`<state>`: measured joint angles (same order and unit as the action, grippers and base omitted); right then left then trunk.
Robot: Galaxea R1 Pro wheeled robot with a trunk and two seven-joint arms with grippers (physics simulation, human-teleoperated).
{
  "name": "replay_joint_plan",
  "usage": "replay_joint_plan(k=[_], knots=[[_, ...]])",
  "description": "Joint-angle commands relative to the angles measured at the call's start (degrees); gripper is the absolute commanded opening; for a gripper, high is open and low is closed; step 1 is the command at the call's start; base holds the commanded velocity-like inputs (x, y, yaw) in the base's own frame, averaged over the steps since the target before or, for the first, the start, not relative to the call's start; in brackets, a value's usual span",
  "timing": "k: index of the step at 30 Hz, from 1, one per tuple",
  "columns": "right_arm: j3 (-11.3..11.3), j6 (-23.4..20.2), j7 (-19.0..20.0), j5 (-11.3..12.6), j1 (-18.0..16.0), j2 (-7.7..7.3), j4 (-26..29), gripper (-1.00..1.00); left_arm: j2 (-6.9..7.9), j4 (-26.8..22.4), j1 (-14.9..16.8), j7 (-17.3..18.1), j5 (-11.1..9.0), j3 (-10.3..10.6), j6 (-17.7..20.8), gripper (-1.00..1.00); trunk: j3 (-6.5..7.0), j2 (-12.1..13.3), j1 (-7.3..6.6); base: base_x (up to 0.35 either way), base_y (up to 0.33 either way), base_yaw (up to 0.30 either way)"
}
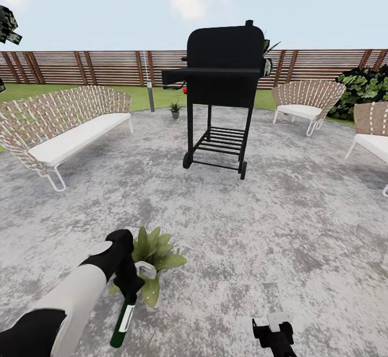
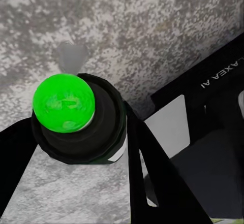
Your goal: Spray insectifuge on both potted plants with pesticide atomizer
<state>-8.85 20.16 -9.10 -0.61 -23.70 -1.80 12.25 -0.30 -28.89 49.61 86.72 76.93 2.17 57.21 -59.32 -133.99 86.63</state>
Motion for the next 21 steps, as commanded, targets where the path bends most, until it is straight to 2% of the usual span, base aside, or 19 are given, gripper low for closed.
replay_joint_plan(k=[1,14,21], knots=[[-0.47,0.06,-0.48,-0.08,-0.03,-0.02,-0.03,1.0,-0.22,0.11,0.28,0.59,0.6,0.1,0.6,-1.0,-0.05,-0.02,-0.01,0.0,0.0,0.0],[-0.44,0.04,-0.48,-0.07,-0.03,0.0,0.06,1.0,0.09,0.5,-0.12,0.82,0.59,0.42,0.42,-1.0,-0.05,-0.02,-0.01,0.0,0.0,0.0],[-0.38,0.04,-0.48,0.31,-0.03,0.59,0.23,1.0,0.21,0.5,-0.13,0.81,0.59,0.31,0.44,-1.0,-0.4,-0.02,-0.01,0.0,0.0,0.0]])
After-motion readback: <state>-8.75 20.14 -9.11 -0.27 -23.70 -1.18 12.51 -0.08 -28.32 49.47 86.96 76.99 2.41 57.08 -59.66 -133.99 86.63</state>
